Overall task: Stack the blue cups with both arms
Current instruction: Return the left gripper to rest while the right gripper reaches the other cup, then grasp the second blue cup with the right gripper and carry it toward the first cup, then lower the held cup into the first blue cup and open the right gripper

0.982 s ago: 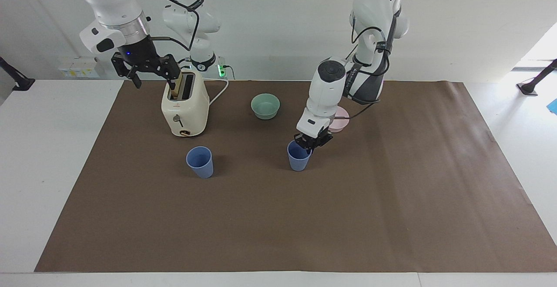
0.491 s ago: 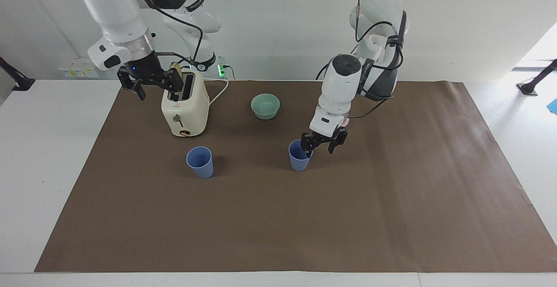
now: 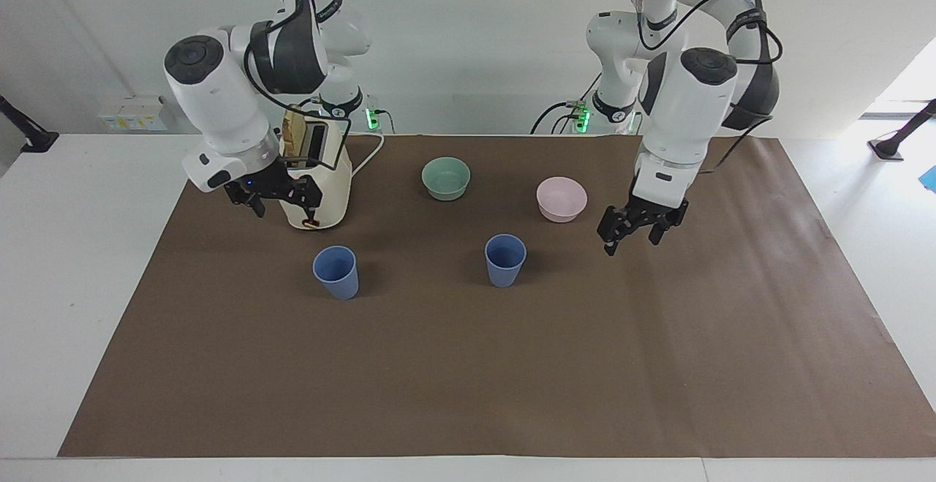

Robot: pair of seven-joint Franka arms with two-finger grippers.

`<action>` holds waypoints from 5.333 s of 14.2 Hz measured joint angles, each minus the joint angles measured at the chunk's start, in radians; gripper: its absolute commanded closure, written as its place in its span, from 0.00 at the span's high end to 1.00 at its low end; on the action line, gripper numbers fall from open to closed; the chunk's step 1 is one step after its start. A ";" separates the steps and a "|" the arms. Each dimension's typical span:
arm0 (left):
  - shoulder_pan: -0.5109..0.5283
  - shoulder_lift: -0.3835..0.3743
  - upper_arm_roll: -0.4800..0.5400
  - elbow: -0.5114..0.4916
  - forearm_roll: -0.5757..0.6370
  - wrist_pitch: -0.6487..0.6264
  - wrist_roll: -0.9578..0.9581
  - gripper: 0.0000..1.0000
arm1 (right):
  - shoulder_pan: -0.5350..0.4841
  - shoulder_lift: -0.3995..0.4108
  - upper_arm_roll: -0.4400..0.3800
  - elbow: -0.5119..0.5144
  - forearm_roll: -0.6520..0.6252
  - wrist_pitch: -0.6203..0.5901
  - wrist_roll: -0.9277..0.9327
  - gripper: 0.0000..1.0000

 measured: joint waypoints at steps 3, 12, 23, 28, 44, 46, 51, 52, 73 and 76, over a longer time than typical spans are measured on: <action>0.064 -0.019 0.000 0.000 0.000 -0.051 0.170 1.00 | 0.000 0.048 0.000 -0.003 0.000 0.059 0.000 1.00; 0.208 -0.137 0.001 0.011 -0.003 -0.251 0.592 1.00 | 0.003 0.190 0.000 -0.011 0.000 0.170 0.000 1.00; 0.208 -0.216 0.002 0.192 -0.022 -0.501 0.594 1.00 | 0.033 0.224 0.002 -0.018 0.000 0.193 0.011 0.00; 0.208 -0.224 0.004 0.198 -0.039 -0.519 0.590 1.00 | 0.037 0.213 0.006 0.068 0.000 0.085 0.035 0.00; 0.208 -0.223 0.004 0.191 -0.055 -0.563 0.529 1.00 | 0.280 0.198 0.117 0.313 -0.028 -0.055 0.458 0.00; 0.208 -0.223 0.005 0.192 -0.055 -0.563 0.529 1.00 | 0.323 0.200 0.117 0.338 -0.029 -0.055 0.512 0.00; 0.208 -0.214 0.008 0.196 -0.055 -0.567 0.529 1.00 | 0.393 0.225 0.117 0.377 -0.029 -0.055 0.589 0.00; 0.208 -0.205 0.008 0.198 -0.055 -0.567 0.529 1.00 | 0.411 0.240 0.117 0.387 -0.029 -0.054 0.619 0.00; 0.208 -0.193 0.010 0.205 -0.055 -0.577 0.529 1.00 | 0.480 0.402 0.112 0.450 -0.057 -0.020 0.684 0.00; 0.208 -0.193 0.010 0.205 -0.055 -0.577 0.529 1.00 | 0.479 0.411 0.108 0.450 -0.062 -0.016 0.684 0.00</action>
